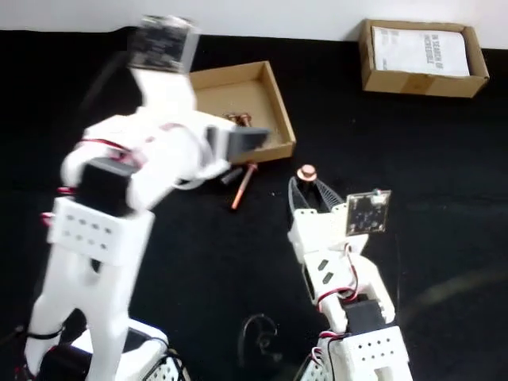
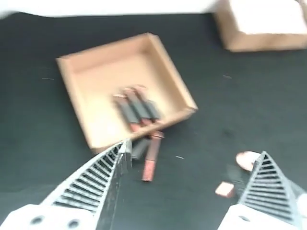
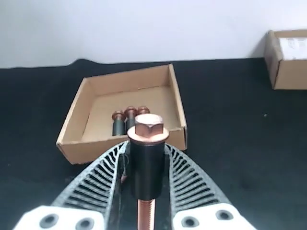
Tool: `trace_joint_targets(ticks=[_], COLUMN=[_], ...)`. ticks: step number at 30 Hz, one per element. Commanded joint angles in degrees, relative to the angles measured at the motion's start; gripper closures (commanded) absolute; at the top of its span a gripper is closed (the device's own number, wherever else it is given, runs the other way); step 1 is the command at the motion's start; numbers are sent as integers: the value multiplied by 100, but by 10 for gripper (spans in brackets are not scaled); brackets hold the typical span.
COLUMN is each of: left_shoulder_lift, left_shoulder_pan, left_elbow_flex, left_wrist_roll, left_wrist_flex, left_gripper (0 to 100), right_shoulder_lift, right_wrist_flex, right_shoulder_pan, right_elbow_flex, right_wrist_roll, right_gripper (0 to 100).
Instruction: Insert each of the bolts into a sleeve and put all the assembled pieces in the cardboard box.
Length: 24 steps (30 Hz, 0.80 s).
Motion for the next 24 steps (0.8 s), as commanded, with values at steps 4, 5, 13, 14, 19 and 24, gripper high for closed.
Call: trace_joint_targets(ticks=[4,5,13,14,19,24], left_shoulder_lift=[-418,-523,-2088,-2378,-4013,-5534], left_shoulder_pan=[-1798,-2009,-3503,-3600,-3688,-3301], left_elbow_flex=[-602,-558,1059,1464,3732,5877], left_wrist_roll=[-624,-730,-1556,-1635,-1767,-1767], left_wrist_flex=[-149,-316,-2312,-2611,-3965,-4844], left_gripper=[628,628,628,628,628,628], right_shoulder_lift=[189,347,2563,2879,4215,5516], right_wrist_flex=[549,620,1437,1516,1640,1640], right_shoulder_pan=[40,40,40,40,13,13], right_elbow_flex=[-1420,-1631,-4163,-4497,-5921,-6967], right_wrist_roll=[26,26,26,26,26,26], right_gripper=[991,991,991,991,991,991])
